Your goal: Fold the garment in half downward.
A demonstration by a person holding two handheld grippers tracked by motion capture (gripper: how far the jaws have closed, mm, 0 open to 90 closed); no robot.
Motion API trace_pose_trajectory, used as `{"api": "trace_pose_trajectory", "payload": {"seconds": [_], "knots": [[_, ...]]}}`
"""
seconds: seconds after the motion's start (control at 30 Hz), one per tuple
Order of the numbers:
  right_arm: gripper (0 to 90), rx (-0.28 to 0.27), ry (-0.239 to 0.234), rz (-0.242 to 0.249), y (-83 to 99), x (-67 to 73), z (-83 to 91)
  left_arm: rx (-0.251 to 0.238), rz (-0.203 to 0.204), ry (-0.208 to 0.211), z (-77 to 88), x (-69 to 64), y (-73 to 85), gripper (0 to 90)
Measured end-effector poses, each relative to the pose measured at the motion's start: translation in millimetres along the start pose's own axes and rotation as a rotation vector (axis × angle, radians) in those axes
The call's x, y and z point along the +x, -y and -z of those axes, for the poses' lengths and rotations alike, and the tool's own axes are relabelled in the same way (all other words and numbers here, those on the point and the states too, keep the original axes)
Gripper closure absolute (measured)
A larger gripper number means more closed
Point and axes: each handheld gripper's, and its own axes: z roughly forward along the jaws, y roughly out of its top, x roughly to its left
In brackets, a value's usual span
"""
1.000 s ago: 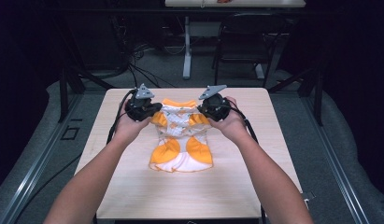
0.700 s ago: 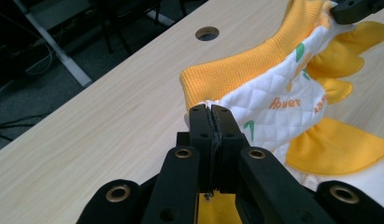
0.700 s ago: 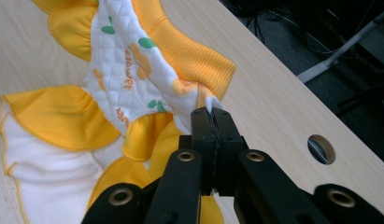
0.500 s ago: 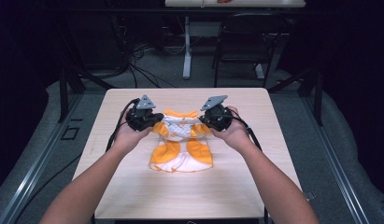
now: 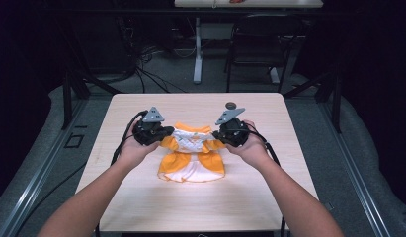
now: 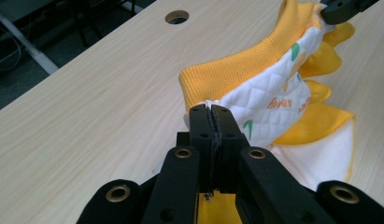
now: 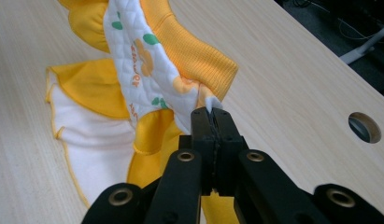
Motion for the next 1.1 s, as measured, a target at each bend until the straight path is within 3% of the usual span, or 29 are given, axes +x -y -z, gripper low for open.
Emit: {"api": "trace_pose_trajectory", "payload": {"seconds": [0.63, 0.8, 0.9, 1.1], "knots": [[89.3, 0.023, -0.049, 0.022, 11.1, 19.2, 1.0, 0.028, -0.032, 0.033, 3.5, -11.8, 22.2, 88.5], [89.3, 0.038, -0.036, 0.044, 11.3, 23.5, -4.0, 0.047, -0.039, 0.017, -3.3, -13.2, 28.8, 88.4], [89.2, 0.039, -0.031, 0.032, 14.6, 26.0, -10.8, 0.059, -0.041, 0.009, -8.7, -13.8, 33.2, 88.4], [89.2, 0.051, -0.044, 0.033, 23.8, 33.4, -20.1, 0.077, -0.042, 0.021, -16.6, -19.2, 45.9, 88.4]]}}
